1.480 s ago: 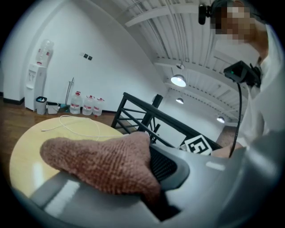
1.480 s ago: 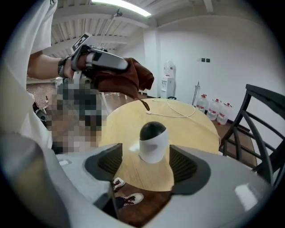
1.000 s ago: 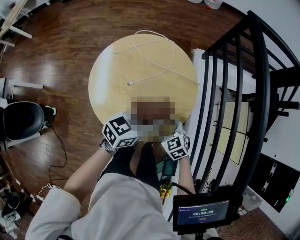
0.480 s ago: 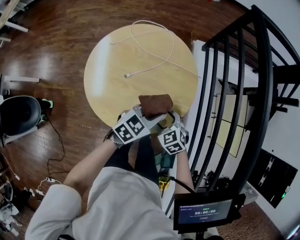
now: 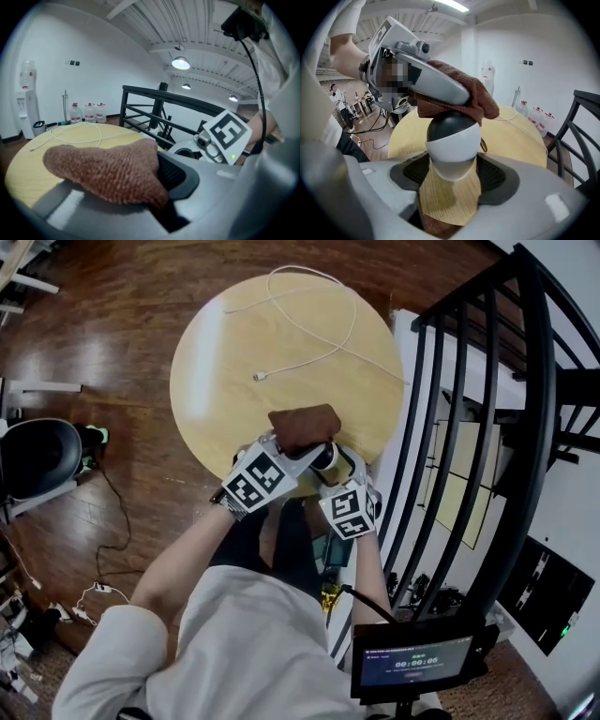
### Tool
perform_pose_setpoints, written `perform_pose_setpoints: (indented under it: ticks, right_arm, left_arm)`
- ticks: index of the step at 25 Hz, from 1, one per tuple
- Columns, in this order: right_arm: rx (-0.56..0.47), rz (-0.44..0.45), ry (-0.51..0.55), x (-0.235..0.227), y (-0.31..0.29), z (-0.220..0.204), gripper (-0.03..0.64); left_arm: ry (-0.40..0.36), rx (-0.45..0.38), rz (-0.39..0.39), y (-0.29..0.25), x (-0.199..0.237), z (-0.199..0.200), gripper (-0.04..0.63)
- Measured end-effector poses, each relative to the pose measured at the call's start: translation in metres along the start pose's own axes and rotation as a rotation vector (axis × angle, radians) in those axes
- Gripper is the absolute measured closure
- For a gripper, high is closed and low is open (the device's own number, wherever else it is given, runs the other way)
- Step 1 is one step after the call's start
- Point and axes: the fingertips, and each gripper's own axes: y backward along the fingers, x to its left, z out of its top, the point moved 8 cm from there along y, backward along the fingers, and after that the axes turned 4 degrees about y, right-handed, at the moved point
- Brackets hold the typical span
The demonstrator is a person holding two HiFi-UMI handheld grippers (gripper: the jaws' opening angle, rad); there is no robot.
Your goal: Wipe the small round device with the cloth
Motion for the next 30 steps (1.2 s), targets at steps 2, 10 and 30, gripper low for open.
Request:
perform_pose_setpoints:
  ticks: [2, 10, 30]
  right_arm:
    - [-0.002, -0.002, -0.003, -0.001, 0.000, 0.000, 0.302]
    - [-0.010, -0.009, -0.024, -0.002, 0.000, -0.002, 0.302]
    - [-0.010, -0.028, -0.055, -0.007, -0.001, 0.000, 0.304]
  left_arm:
    - [0.003, 0.004, 0.018, 0.004, 0.003, -0.005, 0.555]
    - [-0.017, -0.040, 0.061, 0.019, -0.014, -0.020, 0.555]
    - [-0.283, -0.116, 0.131, -0.018, -0.043, -0.005, 0.555]
